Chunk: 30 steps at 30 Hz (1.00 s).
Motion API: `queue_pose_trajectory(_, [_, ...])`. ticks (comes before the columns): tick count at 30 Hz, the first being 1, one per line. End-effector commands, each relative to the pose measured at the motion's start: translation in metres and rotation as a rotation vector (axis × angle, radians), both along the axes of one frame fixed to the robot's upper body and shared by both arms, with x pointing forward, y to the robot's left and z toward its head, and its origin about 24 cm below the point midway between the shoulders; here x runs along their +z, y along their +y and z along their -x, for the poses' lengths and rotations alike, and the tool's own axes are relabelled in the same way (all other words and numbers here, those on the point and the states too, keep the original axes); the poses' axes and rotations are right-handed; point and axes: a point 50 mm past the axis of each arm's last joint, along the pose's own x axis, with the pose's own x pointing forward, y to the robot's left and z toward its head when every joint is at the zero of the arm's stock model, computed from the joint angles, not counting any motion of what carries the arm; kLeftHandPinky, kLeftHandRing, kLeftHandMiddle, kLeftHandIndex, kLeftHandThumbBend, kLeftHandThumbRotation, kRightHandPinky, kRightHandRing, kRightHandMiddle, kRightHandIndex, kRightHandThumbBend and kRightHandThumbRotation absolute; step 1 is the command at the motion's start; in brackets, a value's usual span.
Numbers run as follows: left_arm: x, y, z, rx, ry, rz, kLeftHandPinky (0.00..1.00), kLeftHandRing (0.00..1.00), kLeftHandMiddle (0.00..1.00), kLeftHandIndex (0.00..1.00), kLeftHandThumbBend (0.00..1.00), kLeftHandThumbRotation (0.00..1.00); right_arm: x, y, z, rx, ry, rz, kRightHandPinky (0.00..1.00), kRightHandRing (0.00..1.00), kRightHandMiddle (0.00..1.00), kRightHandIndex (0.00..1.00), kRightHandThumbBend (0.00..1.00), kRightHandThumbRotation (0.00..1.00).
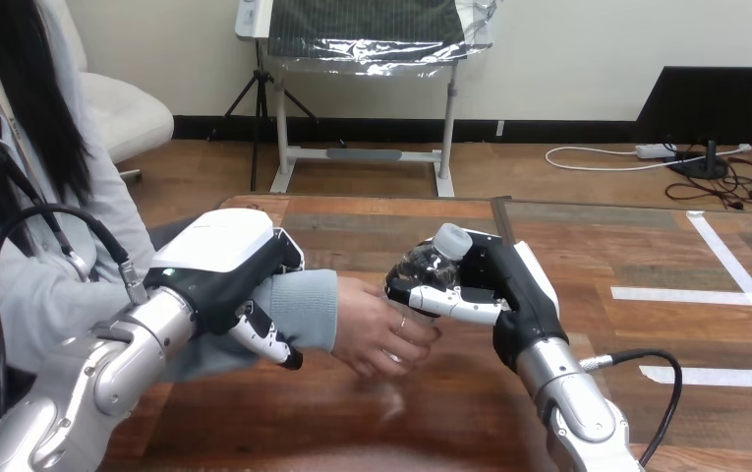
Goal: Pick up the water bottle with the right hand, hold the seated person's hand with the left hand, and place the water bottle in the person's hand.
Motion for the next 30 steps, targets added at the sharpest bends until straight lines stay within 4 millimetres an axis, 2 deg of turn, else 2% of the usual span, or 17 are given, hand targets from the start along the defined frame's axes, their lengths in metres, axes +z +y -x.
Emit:
queue_pose_trajectory(1, [0.0536,-0.0140,-0.0199,-0.049,-0.219,0.086,0.19,0.24,0.31,0.32,0.83,0.00,0.0515,0.0227,-0.0300,0.059,-0.182,-0.023,0.32,0.40,0.47,0.46,0.81,0.00])
queue_pose_trajectory(14, [0.0519,-0.0120,-0.0195,-0.039,-0.193,0.072,0.20,0.27,0.34,0.34,0.84,0.00,0.0528,0.0192,-0.0321,0.055,-0.182,-0.005,0.34,0.40,0.48,0.48,0.82,0.00])
queue_pose_trajectory(20, [0.0519,-0.0109,-0.0197,-0.042,-0.195,0.058,0.24,0.30,0.38,0.39,0.87,0.00,0.0533,0.0182,-0.0329,0.054,-0.187,0.026,0.39,0.47,0.54,0.52,0.84,0.00])
queue_pose_trajectory(26, [0.0528,-0.0099,-0.0187,-0.034,-0.189,0.044,0.35,0.40,0.47,0.50,0.91,0.06,0.0536,0.0166,-0.0341,0.049,-0.183,0.044,0.50,0.57,0.62,0.62,0.87,0.01])
queue_pose_trajectory(30, [0.0529,-0.0087,-0.0182,-0.029,-0.184,0.045,0.45,0.50,0.56,0.60,0.96,0.13,0.0537,0.0160,-0.0347,0.047,-0.183,0.056,0.60,0.64,0.68,0.68,0.88,0.06])
